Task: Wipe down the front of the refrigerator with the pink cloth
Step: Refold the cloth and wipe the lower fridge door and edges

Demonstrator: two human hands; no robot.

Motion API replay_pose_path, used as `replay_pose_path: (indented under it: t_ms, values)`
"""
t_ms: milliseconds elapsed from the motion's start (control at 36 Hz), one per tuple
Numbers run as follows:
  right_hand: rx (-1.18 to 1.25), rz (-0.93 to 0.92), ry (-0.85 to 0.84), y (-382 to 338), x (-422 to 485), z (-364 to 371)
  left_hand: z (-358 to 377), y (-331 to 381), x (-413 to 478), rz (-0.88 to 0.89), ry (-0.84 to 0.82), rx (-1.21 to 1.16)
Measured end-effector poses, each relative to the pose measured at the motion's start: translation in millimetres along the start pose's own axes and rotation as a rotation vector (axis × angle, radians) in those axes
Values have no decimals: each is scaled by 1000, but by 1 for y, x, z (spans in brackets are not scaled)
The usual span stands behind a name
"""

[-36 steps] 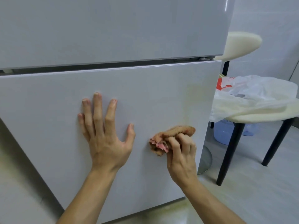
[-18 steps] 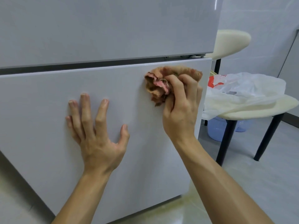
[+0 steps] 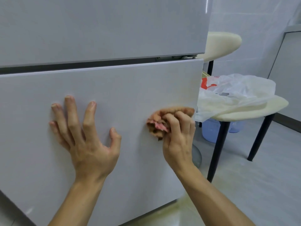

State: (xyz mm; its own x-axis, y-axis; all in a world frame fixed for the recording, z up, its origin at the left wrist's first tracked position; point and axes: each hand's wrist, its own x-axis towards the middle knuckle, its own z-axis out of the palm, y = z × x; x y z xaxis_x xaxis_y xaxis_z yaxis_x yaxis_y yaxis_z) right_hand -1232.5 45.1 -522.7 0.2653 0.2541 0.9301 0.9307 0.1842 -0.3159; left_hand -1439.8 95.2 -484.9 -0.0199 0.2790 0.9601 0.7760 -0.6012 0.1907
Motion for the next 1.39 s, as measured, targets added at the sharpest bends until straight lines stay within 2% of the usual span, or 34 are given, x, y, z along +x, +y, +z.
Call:
replay_pose_path:
  t_ms: [194, 306, 361, 444, 583, 667, 889, 1111, 1306, 1389]
  values:
    - [233, 65, 215, -23, 108, -17, -2, -1, 0, 7, -6, 4]
    - [135, 55, 247, -17, 99, -7, -6, -6, 0, 28, -25, 7]
    - [99, 106, 261, -13, 74, 4, -7, -7, 0, 34, -33, 3]
    - [31, 156, 223, -4, 25, 16, -6, -5, 0, 27, -32, 2]
    - [-42, 71, 93, 19, -23, 13, -1, 6, 2, 25, -20, 11]
    - [-28, 49, 48, 21, -20, 7, 3, 12, 2, 90, -40, 10]
    - [156, 72, 33, 10, 52, -2, 4, 16, 2, 88, -42, 18]
    - [146, 158, 90, -12, 111, -4, 4, 10, 1, 114, -46, 35]
    - [155, 192, 242, -1, 75, 9, 5, 10, 0, 112, -39, 37]
    - [129, 206, 223, 12, 40, 14, 5, 11, 0, 105, -41, 36]
